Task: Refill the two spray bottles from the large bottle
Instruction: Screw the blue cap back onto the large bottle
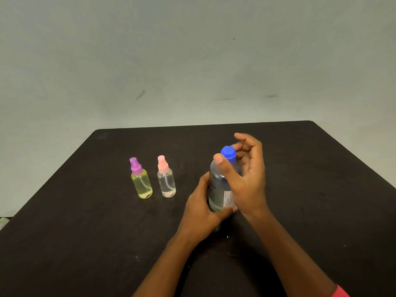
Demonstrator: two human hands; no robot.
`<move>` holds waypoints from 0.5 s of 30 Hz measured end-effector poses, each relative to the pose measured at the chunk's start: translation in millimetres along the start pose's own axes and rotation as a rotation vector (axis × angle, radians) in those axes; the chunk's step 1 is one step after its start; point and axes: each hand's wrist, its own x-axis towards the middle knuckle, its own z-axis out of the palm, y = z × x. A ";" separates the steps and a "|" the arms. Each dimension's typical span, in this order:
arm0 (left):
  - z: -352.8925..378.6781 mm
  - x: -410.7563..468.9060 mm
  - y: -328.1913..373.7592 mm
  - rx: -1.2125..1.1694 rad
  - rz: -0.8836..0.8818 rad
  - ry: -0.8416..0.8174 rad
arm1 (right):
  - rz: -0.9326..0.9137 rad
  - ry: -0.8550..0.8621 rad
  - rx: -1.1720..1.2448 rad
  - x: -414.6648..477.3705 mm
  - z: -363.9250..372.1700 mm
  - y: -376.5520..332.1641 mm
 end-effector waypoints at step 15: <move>0.9 0.3 -2.2 0.006 -0.012 -0.011 | -0.007 0.031 0.084 2.8 1.2 0.2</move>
